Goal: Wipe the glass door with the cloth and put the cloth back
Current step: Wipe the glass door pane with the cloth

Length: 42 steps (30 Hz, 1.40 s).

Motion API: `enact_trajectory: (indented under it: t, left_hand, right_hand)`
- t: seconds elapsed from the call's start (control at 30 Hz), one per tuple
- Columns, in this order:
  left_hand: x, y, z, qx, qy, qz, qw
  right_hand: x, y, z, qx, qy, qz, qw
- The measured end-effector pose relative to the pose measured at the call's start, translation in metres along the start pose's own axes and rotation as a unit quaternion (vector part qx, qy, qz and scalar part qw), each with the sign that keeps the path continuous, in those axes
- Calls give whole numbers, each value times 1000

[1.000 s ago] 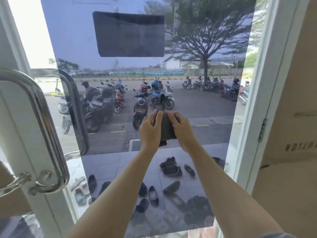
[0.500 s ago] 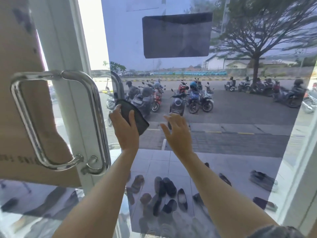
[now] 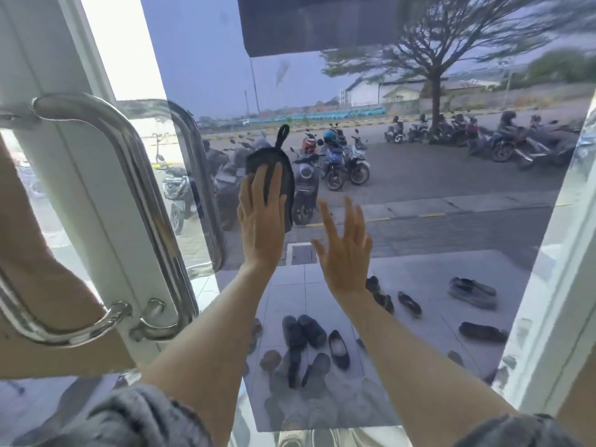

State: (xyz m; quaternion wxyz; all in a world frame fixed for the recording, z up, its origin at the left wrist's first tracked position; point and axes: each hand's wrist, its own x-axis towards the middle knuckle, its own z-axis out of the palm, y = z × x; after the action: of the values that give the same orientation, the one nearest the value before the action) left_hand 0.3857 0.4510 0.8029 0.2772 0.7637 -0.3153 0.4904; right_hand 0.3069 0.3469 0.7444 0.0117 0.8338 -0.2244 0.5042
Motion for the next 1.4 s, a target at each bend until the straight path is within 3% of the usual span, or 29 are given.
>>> enact_trajectory:
  t: [0.1,0.23,0.37,0.43,0.53,0.67,0.73,0.83,0.9,1.07,1.23,1.3,1.4]
  left_hand:
    - [-32,-12,6,27,-36,76,996]
    - [-14,-45,1,45,-2,-4,999]
    - [27,-29,-6,10,26,-37,999]
    - [34,-16,-3,15,28,5,999]
    - [30,-6,11,58,22,142,988]
    - [7,-22,7,40,-20,172,984]
    - [4,-38,-4,22,-6,133,991]
    - [24,-57,-22,-22,58,-55,997]
    - [47,-58,-29,-21,62,-100,993]
    - [81,-14,-16,-4,70,-63,996]
    - [26,17,20,88,55,108,989]
    - [-8,20,34,80,37,90,992]
    - [-52,16,48,70,39,-7,997]
  right_hand:
    - [-3,4,1,-10,14,-4,1000]
    - [-6,8,5,24,14,-1,1000]
    - [-8,8,6,38,13,6,999]
    - [-10,10,6,33,13,9,999]
    - [-17,9,6,19,18,35,999]
    - [-21,-2,8,45,26,78,996]
    - [-21,-11,8,56,26,79,995]
    - [-21,-19,8,67,7,67,995]
    - [-20,-19,9,70,-2,60,996]
    - [-22,5,9,64,-9,78,995]
    - [-33,29,7,59,1,106,993]
    - [-40,33,9,56,-3,111,992]
    - [-54,43,11,51,-19,122,991]
